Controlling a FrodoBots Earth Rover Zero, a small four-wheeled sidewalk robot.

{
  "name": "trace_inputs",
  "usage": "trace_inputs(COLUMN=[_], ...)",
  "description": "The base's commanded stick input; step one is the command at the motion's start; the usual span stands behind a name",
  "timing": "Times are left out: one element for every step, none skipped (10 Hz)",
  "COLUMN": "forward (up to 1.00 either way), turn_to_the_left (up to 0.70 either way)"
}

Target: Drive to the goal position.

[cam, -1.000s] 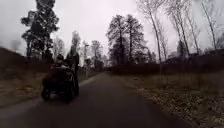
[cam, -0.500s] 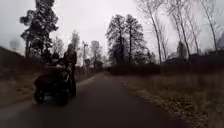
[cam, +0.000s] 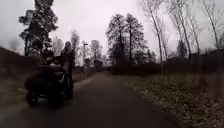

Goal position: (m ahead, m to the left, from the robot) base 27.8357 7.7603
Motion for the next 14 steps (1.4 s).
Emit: trace_inputs(forward=[0.45,0.45,0.45,0.45,0.45,0.45,0.45,0.45,0.45,0.45,0.45,0.45,0.45,0.45], turn_to_the_left=[0.0,0.0,0.0,0.0,0.0,0.0,0.0,0.0,0.0,0.0,0.0,0.0,0.0,0.0])
